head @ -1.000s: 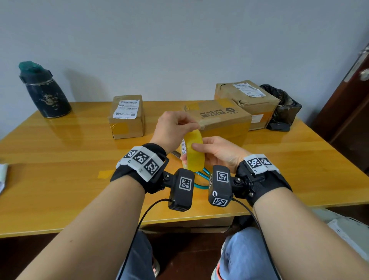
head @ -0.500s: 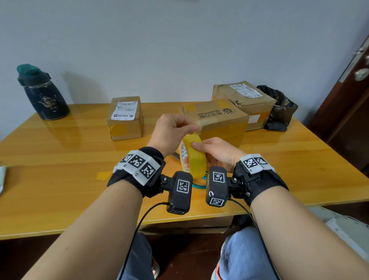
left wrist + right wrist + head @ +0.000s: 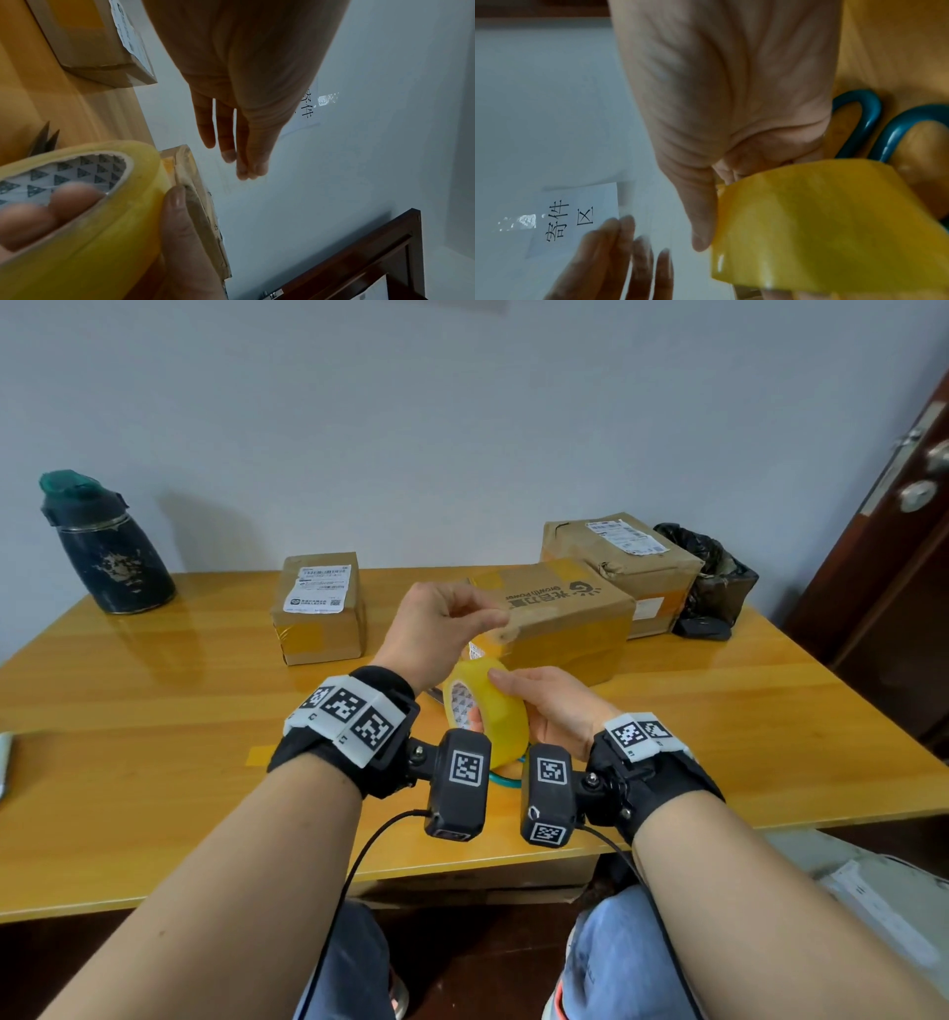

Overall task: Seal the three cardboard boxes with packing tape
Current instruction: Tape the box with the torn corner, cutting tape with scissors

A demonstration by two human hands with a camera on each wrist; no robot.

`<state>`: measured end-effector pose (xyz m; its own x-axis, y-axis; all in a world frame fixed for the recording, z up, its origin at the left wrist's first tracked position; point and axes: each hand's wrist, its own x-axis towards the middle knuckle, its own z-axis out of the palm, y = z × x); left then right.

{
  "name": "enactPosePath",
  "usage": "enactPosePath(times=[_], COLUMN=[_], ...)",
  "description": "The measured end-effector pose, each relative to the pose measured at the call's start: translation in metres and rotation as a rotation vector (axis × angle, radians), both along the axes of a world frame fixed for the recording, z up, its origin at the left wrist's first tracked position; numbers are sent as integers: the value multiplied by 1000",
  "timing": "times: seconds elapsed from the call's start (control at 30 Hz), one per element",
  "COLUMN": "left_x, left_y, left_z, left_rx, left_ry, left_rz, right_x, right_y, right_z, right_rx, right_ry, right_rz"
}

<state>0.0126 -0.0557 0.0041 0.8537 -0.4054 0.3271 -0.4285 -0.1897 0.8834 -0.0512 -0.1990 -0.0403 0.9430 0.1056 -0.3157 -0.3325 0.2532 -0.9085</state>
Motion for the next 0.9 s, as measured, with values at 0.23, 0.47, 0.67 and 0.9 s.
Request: enactPosePath(times=[0.23, 0.47, 0.67, 0.9], left_x=[2, 2, 7, 29], left_y=[6, 13, 21, 42], left_z=[8, 8, 8, 13], left_rx=[-2, -72, -110, -62], left_ry=[-13, -1, 9, -14], left_rz=[50, 58, 97, 194], right_x=[5, 25, 44, 71], right_y=[5, 17, 32, 43], right_z=[4, 3, 5, 8], right_rx=[-27, -18, -2, 98], right_ry=[-15, 25, -20, 68], right_rz=[59, 30, -5, 52])
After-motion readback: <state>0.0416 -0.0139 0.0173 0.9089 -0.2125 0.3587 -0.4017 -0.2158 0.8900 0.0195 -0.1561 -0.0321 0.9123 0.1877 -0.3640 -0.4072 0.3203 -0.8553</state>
